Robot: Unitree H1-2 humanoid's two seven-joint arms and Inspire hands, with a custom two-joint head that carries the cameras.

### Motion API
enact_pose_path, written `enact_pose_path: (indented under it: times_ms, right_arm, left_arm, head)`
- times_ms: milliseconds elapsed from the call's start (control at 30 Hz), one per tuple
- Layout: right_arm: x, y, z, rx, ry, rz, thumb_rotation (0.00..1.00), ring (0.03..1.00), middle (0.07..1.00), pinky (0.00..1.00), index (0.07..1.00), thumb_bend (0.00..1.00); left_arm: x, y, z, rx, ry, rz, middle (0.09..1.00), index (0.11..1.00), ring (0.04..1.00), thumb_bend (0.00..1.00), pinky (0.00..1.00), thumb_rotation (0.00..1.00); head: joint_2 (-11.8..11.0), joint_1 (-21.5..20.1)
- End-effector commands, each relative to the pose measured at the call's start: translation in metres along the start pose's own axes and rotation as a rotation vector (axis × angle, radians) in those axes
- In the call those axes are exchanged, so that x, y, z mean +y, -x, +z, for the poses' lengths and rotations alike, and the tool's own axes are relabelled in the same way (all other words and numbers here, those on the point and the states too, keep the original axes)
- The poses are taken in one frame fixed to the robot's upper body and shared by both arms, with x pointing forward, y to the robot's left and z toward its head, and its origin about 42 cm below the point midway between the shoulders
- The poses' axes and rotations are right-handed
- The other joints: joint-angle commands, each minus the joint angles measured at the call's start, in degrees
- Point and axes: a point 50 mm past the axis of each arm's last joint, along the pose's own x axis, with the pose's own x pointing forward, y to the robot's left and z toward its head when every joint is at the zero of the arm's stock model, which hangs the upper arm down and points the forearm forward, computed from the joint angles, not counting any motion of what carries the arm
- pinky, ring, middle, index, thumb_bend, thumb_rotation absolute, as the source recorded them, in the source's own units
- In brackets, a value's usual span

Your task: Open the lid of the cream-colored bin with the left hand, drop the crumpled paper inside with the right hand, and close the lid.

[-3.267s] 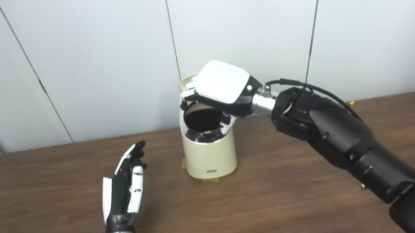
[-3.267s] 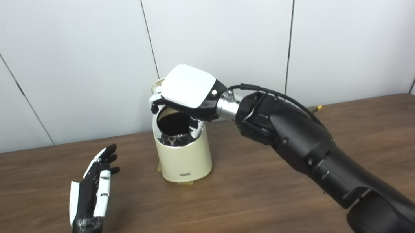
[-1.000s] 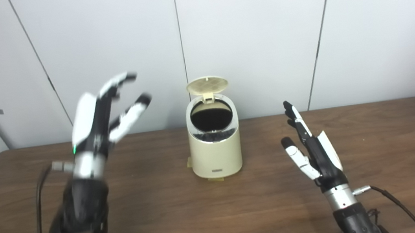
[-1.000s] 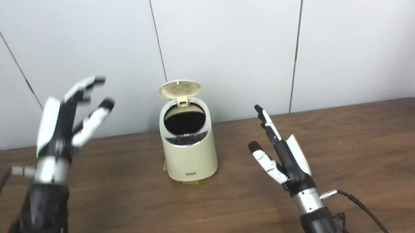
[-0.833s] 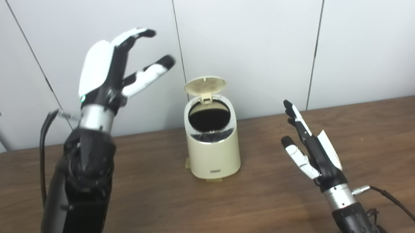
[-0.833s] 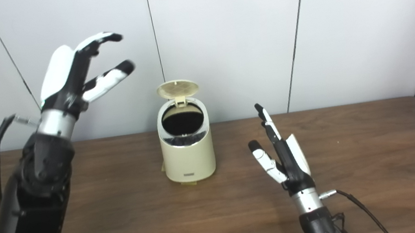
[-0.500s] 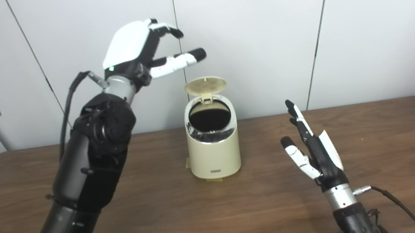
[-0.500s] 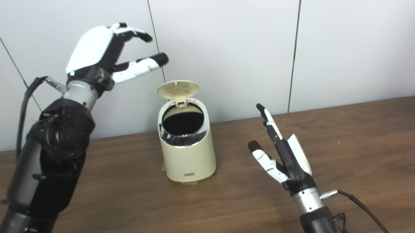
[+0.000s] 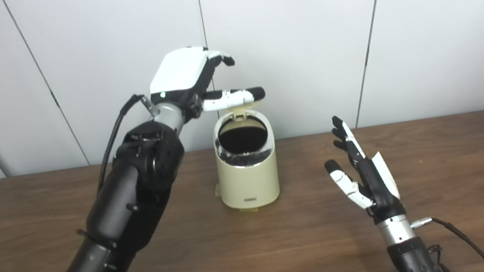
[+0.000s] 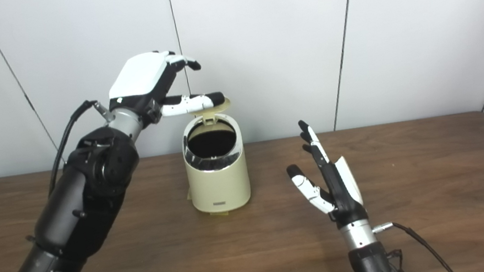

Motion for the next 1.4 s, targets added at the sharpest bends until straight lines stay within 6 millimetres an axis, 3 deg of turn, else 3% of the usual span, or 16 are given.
enact_pose_path:
  times_ms: [0, 267, 433, 600, 833, 1367]
  right_arm:
    - [0.015, 0.024, -0.009, 0.055, -0.03, 0.02, 0.86, 0.954, 0.987, 0.9, 0.975, 0.22]
    - [0.013, 0.021, -0.009, 0.059, -0.013, 0.007, 0.81, 0.932, 0.976, 0.88, 0.963, 0.23]
    - [0.011, 0.019, -0.009, 0.067, -0.006, 0.007, 0.83, 0.928, 0.979, 0.88, 0.97, 0.25]
    - [0.011, 0.019, -0.007, 0.066, -0.004, 0.003, 0.84, 0.922, 0.981, 0.87, 0.973, 0.25]
    - [0.014, 0.018, -0.008, 0.069, -0.015, -0.001, 0.81, 0.922, 0.979, 0.87, 0.973, 0.24]
    - [0.019, 0.017, -0.004, 0.069, -0.007, 0.003, 0.77, 0.915, 0.978, 0.86, 0.971, 0.22]
  left_arm:
    - [0.02, -0.006, 0.006, -0.006, -0.018, 0.071, 0.915, 0.824, 0.951, 0.99, 1.0, 1.0]
    - [0.002, 0.006, 0.004, 0.008, -0.009, 0.05, 0.913, 0.809, 0.93, 1.0, 1.0, 1.0]
    - [-0.013, 0.017, 0.004, -0.005, 0.003, 0.047, 0.81, 0.781, 0.891, 1.0, 1.0, 1.0]
    - [-0.029, 0.027, 0.006, -0.02, 0.012, 0.024, 0.793, 0.778, 0.9, 0.98, 1.0, 1.0]
    - [-0.032, 0.03, 0.003, -0.045, -0.051, 0.022, 0.783, 0.773, 0.91, 0.97, 1.0, 1.0]
    - [-0.056, 0.054, 0.007, -0.229, -0.503, 0.076, 0.813, 0.787, 0.959, 0.98, 1.0, 0.97]
  head:
    - [0.1, 0.0]
    - [0.3, -0.2]
    - [0.4, -0.4]
    - [0.4, -0.5]
    - [0.3, -0.6]
    - [0.7, -1.4]
